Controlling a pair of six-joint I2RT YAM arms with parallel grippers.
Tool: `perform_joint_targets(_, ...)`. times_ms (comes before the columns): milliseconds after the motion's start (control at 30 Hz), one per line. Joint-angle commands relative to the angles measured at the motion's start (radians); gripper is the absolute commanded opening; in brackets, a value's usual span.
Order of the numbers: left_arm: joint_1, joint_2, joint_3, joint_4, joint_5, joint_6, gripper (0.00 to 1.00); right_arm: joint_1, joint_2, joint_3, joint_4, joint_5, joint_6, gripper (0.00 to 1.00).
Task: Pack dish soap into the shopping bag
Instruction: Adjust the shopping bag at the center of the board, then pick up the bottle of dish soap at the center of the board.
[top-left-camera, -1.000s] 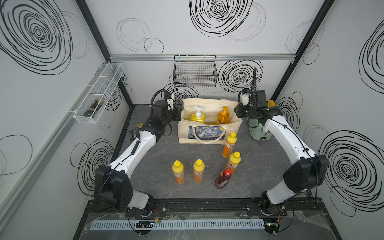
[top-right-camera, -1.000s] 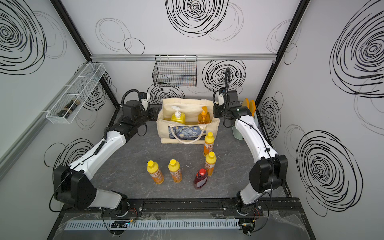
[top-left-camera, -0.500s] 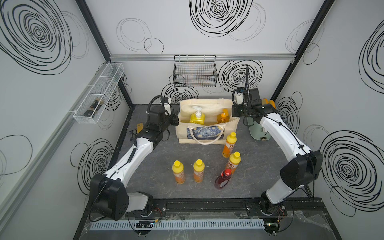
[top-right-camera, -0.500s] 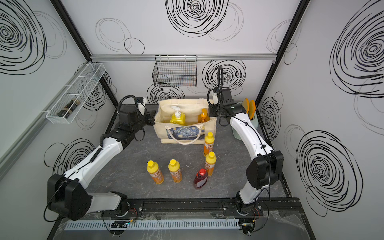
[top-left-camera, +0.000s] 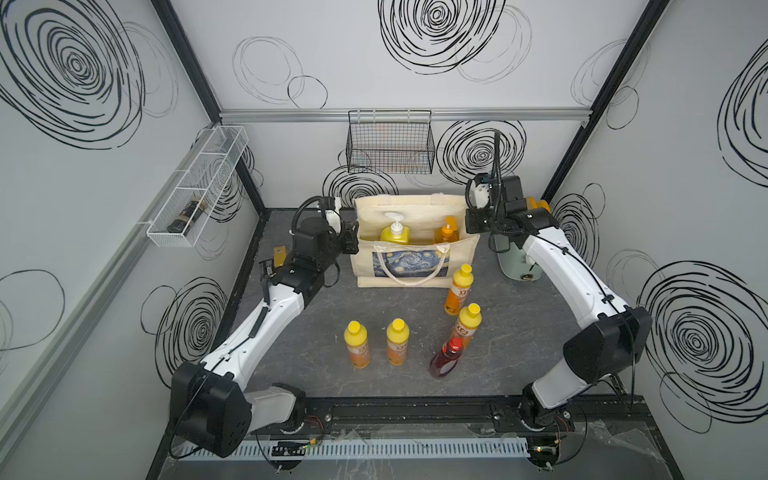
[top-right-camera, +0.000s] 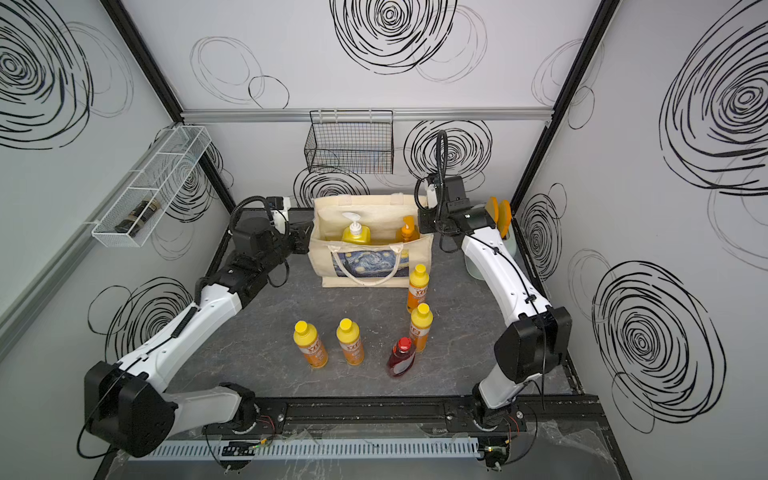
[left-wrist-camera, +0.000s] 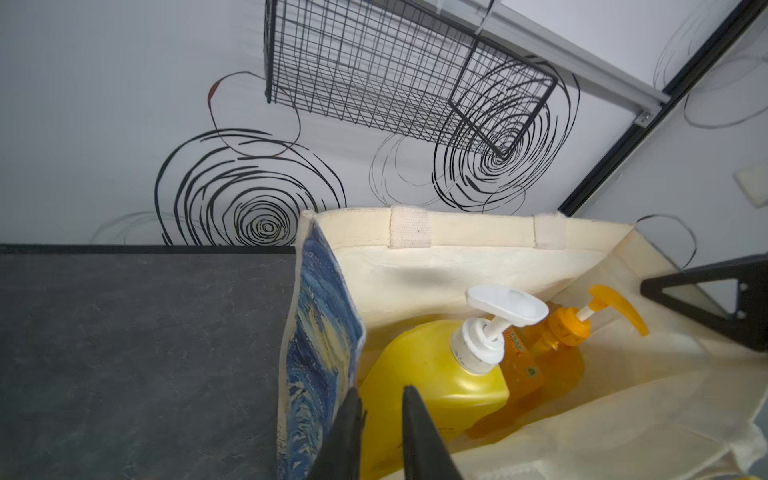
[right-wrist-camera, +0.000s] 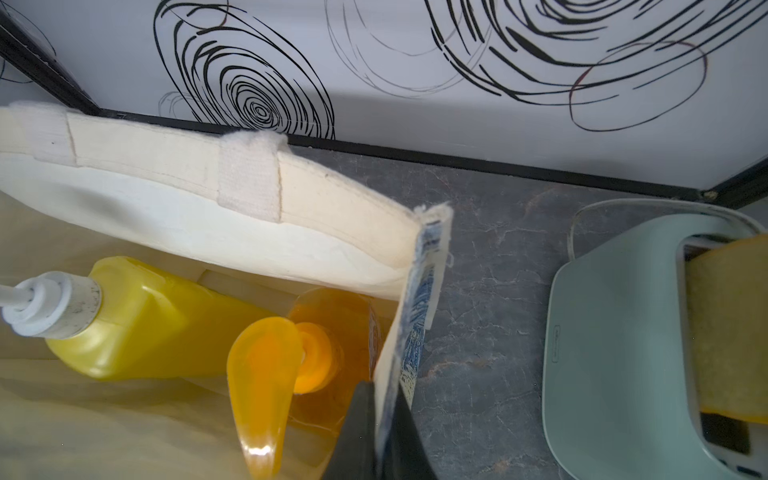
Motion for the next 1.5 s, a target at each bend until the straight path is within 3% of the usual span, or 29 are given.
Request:
perform_joint_targets(0, -0.020, 0.018, -0.020, 0.002, -0.029, 0.006, 0.49, -0.014, -0.077, -0.022, 0.065, 0.021, -0.012, 0.25)
perform_joint_targets(100, -0.041, 0.008, -0.020, -0.024, -0.073, 0.016, 0.63, -0.013, -0.099, -0.031, 0.053, 0.018, -0.012, 0.37)
perform_joint_targets(267, -0.053, -0.041, -0.052, -0.012, -0.073, -0.002, 0.73, -0.001, -0.144, -0.034, 0.016, 0.003, -0.005, 0.47)
perform_joint_targets(433, -0.063, -0.096, -0.169, 0.080, -0.058, -0.034, 0.74, 0.063, -0.180, 0.018, -0.084, -0.005, -0.015, 0.50)
perform_joint_targets(567, -0.065, -0.097, -0.163, 0.071, -0.056, -0.019, 0.74, 0.157, -0.254, 0.033, -0.172, 0.031, -0.007, 0.54)
perform_joint_targets(867, -0.064, -0.107, -0.161, 0.059, -0.009, -0.008, 0.75, 0.333, -0.418, -0.105, -0.333, 0.158, 0.093, 0.61)
perform_joint_targets(1167, -0.068, -0.100, -0.165, 0.071, 0.026, -0.012, 0.75, 0.383, -0.476, -0.220, -0.395, 0.195, 0.142, 0.64)
perform_joint_targets(1467, -0.067, -0.106, -0.168, 0.069, 0.026, -0.007, 0.74, 0.369, -0.420, -0.304, -0.294, 0.239, 0.159, 0.67)
